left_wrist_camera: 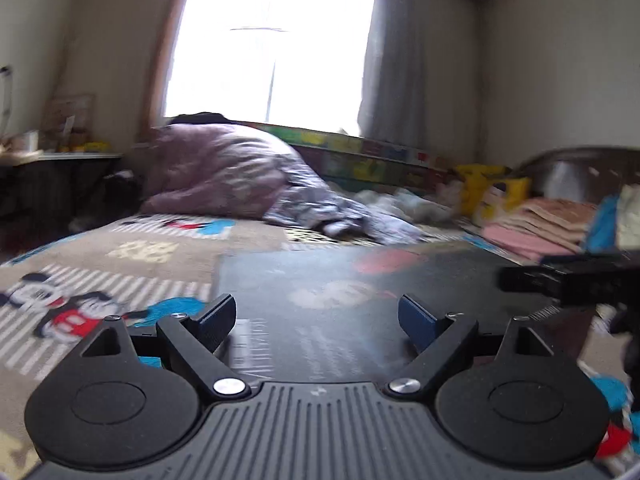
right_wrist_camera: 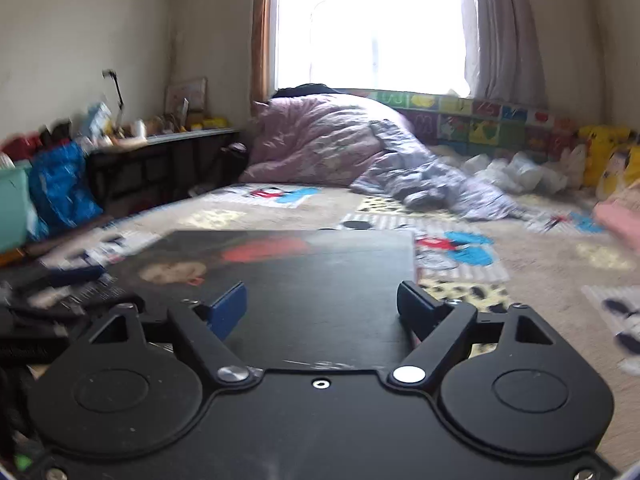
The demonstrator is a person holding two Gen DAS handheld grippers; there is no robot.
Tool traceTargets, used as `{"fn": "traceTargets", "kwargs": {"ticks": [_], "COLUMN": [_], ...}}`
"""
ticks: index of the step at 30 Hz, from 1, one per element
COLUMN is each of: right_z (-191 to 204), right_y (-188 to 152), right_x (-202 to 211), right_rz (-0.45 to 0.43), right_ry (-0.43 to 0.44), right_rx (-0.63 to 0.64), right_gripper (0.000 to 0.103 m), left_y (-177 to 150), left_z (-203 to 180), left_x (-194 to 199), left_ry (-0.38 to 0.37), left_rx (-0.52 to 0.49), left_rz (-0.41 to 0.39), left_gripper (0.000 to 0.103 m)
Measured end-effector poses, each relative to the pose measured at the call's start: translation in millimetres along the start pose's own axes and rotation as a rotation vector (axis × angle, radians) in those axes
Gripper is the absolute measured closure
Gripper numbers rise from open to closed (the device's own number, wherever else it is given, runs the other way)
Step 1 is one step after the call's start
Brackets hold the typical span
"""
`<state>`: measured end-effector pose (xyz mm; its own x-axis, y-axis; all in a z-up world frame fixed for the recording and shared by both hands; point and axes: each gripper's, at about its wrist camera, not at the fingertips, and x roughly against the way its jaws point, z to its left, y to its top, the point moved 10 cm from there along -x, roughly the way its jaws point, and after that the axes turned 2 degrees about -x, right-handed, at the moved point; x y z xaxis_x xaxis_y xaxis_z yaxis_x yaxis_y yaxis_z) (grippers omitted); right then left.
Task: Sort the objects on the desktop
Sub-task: 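Lift and carry the dark picture box with both tools toward the pink box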
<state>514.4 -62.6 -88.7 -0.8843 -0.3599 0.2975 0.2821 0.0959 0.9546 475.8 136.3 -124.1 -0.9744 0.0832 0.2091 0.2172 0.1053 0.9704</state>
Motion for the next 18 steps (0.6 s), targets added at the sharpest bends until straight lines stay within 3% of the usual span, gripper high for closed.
{"fn": "traceTargets", "kwargs": {"ticks": [4,6,7,9,11,13,18], "right_z": [-30,-45,-48,-48,-49,-50,-56], "right_y": [-1,-8,-13,-20,-22,-23,-35], "right_x": [4,1,-3,-9,-10,-12,-13], "right_rz": [-0.002,0.018,0.038,0.076,0.078,0.086,0.126], "right_ry": [-0.002,0.018,0.051,0.132,0.149,0.148,0.041], "right_rx": [-0.216,-0.337,-0.389,-0.47,-0.503,-0.506,-0.464], "right_gripper": [0.017,0.017,0.017,0.009,0.007,0.007,0.008], "left_y": [-5,-15,-16,-12,-7,-7,-20], "left_z": [41,44,36,27,27,29,18], "left_x": [-1,-7,-8,-5,-1,1,-10], "left_ry": [0.029,-0.063,-0.121,-0.12,-0.129,-0.139,-0.068], "left_rx": [0.22,0.312,0.302,0.226,0.239,0.262,0.115], "left_rz": [0.02,0.076,0.086,0.062,0.027,0.007,0.074], "left_gripper": [0.015,0.015,0.011,0.011,0.011,0.011,0.01]}}
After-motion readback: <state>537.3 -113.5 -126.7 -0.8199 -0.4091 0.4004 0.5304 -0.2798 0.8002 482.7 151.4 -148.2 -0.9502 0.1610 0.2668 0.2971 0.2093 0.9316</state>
